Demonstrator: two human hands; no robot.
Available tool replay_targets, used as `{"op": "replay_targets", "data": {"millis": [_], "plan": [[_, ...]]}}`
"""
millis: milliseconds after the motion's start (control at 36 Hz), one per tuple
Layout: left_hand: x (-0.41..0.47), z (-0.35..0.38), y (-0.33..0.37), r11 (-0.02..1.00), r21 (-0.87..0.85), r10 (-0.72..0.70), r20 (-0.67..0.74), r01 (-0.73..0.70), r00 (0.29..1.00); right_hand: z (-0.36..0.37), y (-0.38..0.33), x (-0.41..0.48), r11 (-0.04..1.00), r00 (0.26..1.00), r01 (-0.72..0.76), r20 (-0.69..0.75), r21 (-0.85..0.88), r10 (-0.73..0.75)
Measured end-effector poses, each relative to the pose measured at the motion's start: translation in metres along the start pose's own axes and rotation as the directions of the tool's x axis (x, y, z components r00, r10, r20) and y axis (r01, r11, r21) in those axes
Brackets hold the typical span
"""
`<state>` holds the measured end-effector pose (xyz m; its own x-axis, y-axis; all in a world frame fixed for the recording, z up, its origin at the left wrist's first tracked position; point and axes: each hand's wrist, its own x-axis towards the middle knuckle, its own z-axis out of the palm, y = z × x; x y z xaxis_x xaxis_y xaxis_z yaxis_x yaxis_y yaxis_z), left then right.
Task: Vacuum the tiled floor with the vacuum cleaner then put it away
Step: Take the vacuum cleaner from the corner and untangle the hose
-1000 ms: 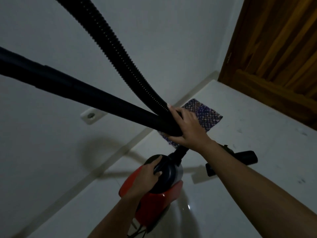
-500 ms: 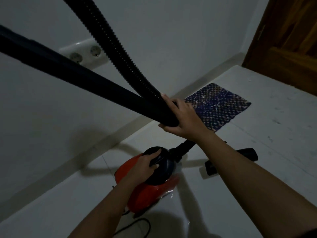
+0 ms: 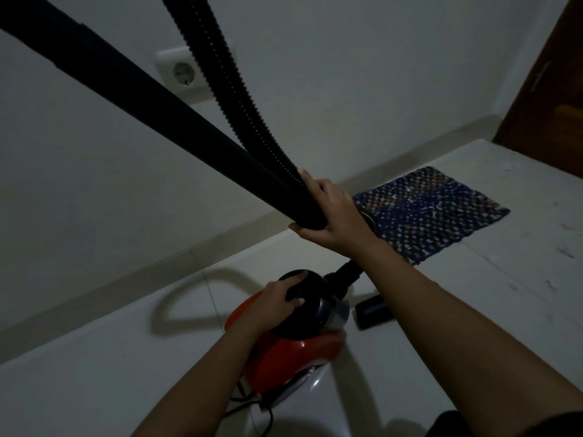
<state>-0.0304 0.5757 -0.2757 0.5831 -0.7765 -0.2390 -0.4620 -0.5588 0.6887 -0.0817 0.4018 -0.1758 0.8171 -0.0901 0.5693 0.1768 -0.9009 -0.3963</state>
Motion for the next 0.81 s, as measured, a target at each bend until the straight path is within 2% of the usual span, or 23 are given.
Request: {"op": "replay_targets", "data": {"millis": [194,306,361,389,444,500,556,639,694,806], "plan": [[0.001,-0.006,-0.007,0.999,-0.029,0.032,0.017,-0.031,0.999,0.014,-0.002,0.007,1.0,1.0,0.018,-0.004,-0.01,-0.018],[-0.002,-0.005,-0.012,0.996,0.049,0.068,0.047,-0.07,0.997,0.022,-0.004,0.005,0.999,1.0,0.023,0.006,-0.036,-0.023],[-0.01,-0.003,-0.014,0.989,0.123,0.085,-0.01,-0.083,0.996,0.026,-0.005,0.002,0.998,0.999,0.034,0.01,-0.05,-0.034],[-0.015,-0.002,-0.016,0.988,0.134,0.094,-0.095,-0.081,0.991,0.028,-0.005,0.002,0.997,0.999,0.043,0.012,-0.06,-0.042],[-0.026,0.002,-0.027,0.998,0.041,0.06,-0.32,-0.05,0.945,0.031,-0.006,0.001,0.995,0.998,0.056,0.018,-0.081,-0.054],[-0.038,0.011,-0.045,0.993,-0.119,-0.064,-0.517,0.002,0.854,0.034,-0.006,0.001,0.994,0.998,0.063,0.018,-0.084,-0.061],[-0.049,0.025,-0.067,0.956,-0.281,-0.245,-0.598,0.087,0.763,0.037,-0.006,-0.001,0.995,0.998,0.063,0.018,-0.071,-0.062],[-0.065,0.048,-0.094,0.873,-0.432,-0.457,-0.562,0.227,0.689,0.042,-0.006,-0.004,0.996,0.998,0.06,0.031,-0.061,-0.058],[-0.072,0.062,-0.104,0.83,-0.505,-0.511,-0.515,0.238,0.688,0.044,-0.006,-0.005,0.996,0.997,0.061,0.049,-0.062,-0.058],[-0.076,0.077,-0.109,0.735,-0.657,-0.55,-0.43,0.169,0.716,0.049,-0.008,-0.003,0.997,0.996,0.06,0.072,-0.051,-0.056]]}}
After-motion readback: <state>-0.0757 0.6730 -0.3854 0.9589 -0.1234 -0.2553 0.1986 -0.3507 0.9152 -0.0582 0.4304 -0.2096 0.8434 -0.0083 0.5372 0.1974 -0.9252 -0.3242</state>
